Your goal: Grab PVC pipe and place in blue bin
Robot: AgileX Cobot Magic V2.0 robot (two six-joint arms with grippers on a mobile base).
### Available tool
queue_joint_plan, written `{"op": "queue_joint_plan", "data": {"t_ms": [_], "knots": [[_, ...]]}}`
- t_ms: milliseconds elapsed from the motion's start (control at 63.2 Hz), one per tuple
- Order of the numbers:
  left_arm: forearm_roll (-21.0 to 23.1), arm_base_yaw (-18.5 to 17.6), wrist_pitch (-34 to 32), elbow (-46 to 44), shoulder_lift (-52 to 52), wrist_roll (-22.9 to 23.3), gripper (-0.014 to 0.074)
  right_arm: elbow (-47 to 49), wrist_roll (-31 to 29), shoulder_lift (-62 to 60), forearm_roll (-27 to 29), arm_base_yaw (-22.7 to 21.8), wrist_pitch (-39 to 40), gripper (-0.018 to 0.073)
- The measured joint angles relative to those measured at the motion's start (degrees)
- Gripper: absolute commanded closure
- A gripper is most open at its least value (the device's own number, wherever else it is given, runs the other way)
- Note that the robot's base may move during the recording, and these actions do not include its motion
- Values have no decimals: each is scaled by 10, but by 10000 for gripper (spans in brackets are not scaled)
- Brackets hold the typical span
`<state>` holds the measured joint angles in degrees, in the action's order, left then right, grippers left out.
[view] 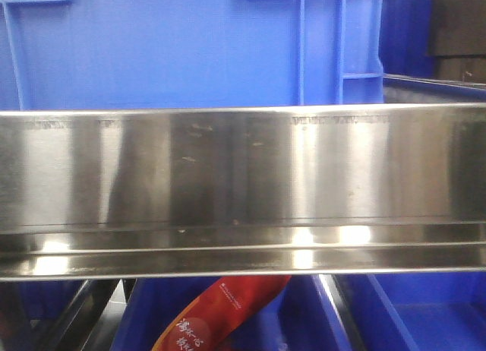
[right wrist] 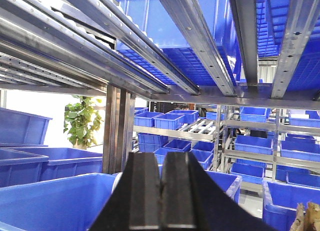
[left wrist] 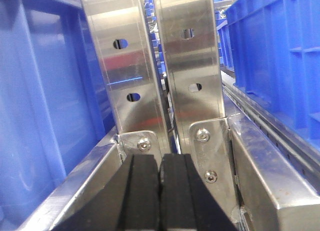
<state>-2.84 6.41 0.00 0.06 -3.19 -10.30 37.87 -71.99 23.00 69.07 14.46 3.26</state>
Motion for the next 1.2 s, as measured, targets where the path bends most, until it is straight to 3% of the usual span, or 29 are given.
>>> {"op": "queue_joint_plan", "data": {"t_ms": [1203], "knots": [[0,0,0,0,0,0,707,0,0,0,0,0,0,722]]}}
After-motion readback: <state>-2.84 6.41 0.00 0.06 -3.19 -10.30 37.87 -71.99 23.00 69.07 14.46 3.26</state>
